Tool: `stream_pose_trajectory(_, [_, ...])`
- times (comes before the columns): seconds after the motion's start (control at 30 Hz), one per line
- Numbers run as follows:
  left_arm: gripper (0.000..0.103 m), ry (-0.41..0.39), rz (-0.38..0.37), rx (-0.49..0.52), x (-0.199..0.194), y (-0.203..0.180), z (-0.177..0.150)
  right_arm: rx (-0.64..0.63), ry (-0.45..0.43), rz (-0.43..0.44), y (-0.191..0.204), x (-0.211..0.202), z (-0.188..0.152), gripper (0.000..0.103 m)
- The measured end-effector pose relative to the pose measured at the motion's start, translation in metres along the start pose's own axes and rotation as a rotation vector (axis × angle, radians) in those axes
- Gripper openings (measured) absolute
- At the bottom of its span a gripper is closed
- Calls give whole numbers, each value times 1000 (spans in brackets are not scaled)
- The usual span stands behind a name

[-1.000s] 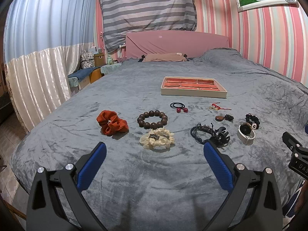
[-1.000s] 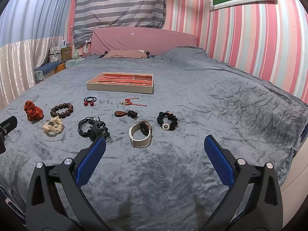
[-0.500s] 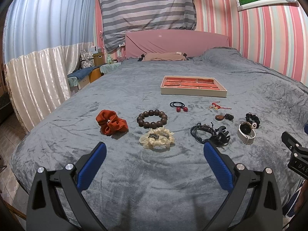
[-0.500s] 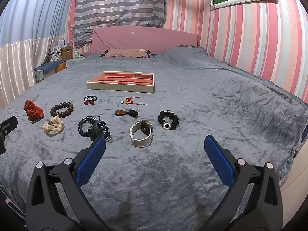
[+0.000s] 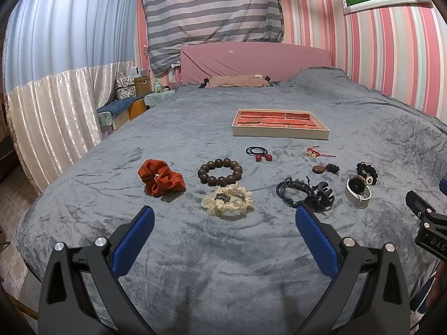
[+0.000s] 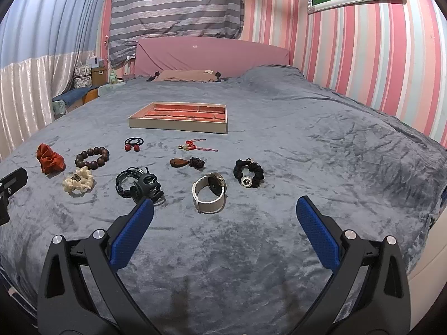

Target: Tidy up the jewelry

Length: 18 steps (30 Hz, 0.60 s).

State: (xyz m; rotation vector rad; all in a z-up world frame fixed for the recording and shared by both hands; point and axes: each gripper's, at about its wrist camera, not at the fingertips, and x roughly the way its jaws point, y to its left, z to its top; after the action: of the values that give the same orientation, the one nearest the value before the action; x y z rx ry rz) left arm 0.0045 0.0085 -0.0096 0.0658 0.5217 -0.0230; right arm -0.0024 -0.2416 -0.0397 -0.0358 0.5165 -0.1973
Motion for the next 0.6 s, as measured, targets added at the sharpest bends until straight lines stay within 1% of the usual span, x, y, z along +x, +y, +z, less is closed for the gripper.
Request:
stream_pose_trajectory(0.33, [99,7,6,18,11,2,-1,-6,5,-16,6,11,0,99])
stream_pose_trajectory(0.43, [99,24,17,33,22,3,0,-11,8,8,14,20,1,99])
stream_pose_trajectory(0.53, [99,39,5,29,35,7,4,-21,6,40,24,31,4,99])
stream_pose_trajectory(0.6, [99,46,12,29,45,10,7,-31,21,58,32,43,7,99])
